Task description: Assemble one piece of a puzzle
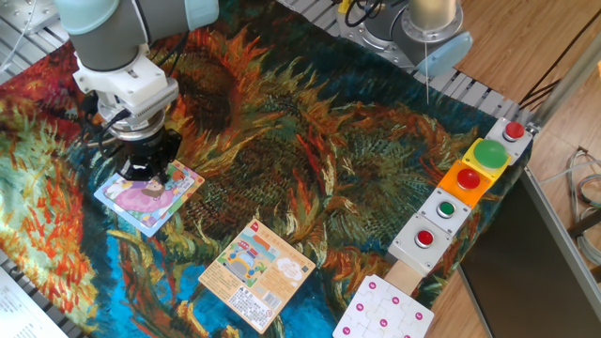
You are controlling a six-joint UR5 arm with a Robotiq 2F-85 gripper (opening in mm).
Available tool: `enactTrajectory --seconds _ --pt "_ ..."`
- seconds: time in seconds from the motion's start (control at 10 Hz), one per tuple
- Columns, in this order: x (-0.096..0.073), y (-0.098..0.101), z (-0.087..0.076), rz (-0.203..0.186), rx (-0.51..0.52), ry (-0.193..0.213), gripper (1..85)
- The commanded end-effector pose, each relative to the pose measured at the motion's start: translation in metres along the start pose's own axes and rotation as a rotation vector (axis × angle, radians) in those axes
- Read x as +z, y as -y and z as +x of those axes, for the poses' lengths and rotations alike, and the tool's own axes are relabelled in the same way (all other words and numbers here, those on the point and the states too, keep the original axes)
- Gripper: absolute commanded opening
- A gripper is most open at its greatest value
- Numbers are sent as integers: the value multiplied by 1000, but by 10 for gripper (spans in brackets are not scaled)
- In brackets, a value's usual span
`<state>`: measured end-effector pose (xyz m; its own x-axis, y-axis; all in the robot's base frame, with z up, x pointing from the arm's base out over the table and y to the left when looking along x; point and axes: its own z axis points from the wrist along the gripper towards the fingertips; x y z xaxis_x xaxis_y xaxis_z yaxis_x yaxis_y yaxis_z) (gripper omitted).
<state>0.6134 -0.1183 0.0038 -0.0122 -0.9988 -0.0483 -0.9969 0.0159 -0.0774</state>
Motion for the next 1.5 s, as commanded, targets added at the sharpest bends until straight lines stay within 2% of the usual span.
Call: enactTrajectory --seconds 0.0,0.5,0.7,0.8,0.9,1.4 --pt "-1 0 -1 5 12 11 13" --pt "-3 5 2 14 7 2 13" --pt "-8 6 5 2 16 -6 13" --pt "-13 7 8 1 38 -14 13" --pt "-18 3 3 -10 95 6 13" --pt "-29 -3 2 -11 159 6 13"
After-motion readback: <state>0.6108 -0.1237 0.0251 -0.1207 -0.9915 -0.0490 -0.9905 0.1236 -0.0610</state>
